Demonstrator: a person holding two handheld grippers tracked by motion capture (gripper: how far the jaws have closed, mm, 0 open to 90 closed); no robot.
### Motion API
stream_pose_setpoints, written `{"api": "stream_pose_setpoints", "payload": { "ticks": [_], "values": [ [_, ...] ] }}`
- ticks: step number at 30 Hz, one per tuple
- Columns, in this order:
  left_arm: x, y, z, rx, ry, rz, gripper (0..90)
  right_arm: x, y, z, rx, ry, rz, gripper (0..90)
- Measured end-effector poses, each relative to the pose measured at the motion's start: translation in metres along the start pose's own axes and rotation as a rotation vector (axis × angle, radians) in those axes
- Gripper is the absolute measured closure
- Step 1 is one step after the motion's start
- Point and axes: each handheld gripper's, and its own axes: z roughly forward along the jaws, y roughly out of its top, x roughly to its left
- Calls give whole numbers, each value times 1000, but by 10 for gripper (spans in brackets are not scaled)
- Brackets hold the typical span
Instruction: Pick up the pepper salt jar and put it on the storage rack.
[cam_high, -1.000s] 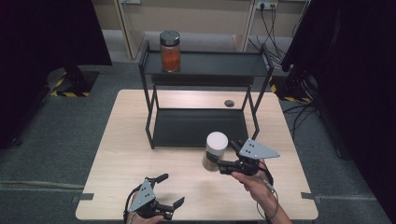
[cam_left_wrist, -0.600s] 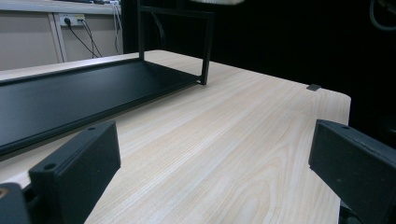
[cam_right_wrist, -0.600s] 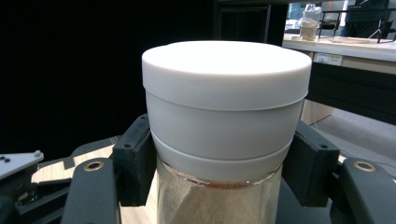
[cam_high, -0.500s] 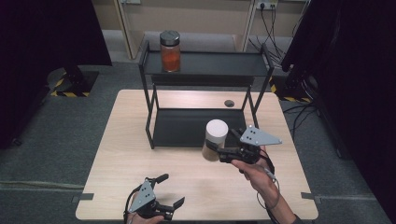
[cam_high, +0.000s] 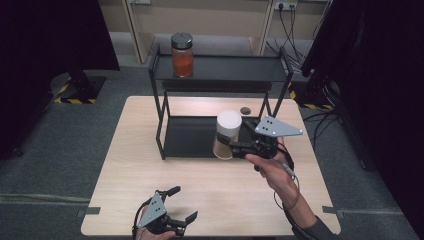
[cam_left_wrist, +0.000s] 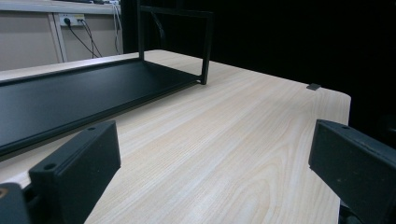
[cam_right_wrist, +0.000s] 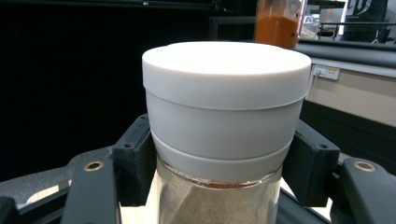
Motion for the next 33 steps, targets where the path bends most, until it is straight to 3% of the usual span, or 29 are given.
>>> {"api": "stream_pose_setpoints", "payload": {
  "ticks": [14, 33],
  "values": [
    [0, 0, 0, -4, -1, -2, 15, -4, 32, 14, -2, -20, 14, 354],
    [0, 0, 1, 0, -9, -5, 15, -10, 94, 34, -10, -84, 9, 354]
  ]
}}
